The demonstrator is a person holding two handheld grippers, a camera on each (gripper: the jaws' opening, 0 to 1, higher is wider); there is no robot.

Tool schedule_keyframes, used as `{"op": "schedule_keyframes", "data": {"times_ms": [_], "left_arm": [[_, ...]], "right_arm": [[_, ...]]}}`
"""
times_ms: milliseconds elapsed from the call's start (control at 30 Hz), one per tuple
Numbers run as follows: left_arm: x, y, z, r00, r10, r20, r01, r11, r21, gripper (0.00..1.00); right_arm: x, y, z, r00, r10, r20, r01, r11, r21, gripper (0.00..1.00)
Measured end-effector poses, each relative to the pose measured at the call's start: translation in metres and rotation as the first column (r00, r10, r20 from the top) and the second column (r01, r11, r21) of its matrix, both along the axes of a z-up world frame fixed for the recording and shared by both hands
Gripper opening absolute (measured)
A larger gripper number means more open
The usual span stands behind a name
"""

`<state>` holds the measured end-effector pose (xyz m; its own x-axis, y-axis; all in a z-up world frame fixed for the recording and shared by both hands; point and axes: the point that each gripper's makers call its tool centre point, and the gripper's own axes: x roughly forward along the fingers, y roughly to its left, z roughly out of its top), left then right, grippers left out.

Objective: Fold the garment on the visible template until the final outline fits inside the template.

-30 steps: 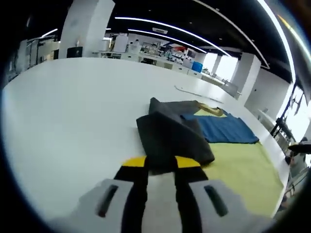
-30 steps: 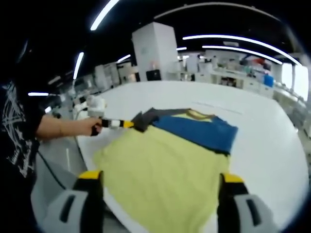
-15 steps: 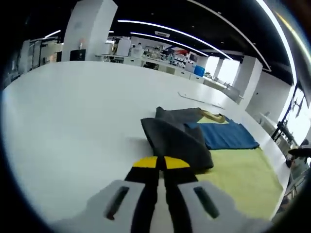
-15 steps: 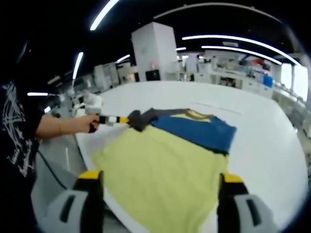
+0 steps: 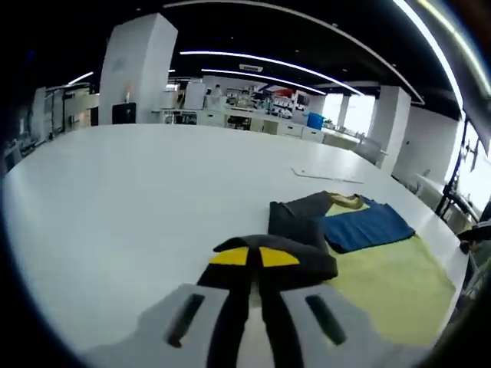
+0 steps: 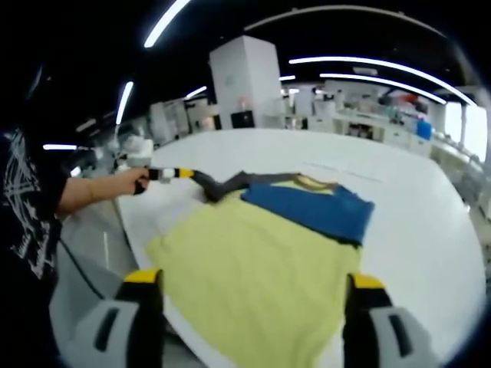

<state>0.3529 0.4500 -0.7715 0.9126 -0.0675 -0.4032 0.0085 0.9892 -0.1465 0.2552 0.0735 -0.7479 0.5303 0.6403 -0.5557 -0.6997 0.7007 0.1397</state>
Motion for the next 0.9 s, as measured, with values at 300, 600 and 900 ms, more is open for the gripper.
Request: {"op": "schedule_keyframes", "data": {"times_ms": [300, 600, 900], "left_arm": [[-0.006, 0.041, 0.006, 0.998, 0.055, 0.005, -0.055, 0.998, 0.022, 0.0], [-0.014, 0.075, -0.002, 0.995, 0.093, -0.024, -0.091, 0.994, 0.068, 0.0], [-0.023, 0.109, -0.028, 0.983, 0.151, -0.105, -0.137, 0.982, 0.128, 0.0]], "right_arm": [[0.0, -0.003, -0.003, 1.0, -0.009, -0.004, 0.009, 1.0, -0.003, 0.99], [0.001, -0.006, -0.004, 1.0, -0.012, -0.007, 0.012, 1.0, -0.008, 0.99], [0.004, -0.008, -0.004, 1.0, -0.024, -0.011, 0.024, 1.0, -0.009, 0.99]]}}
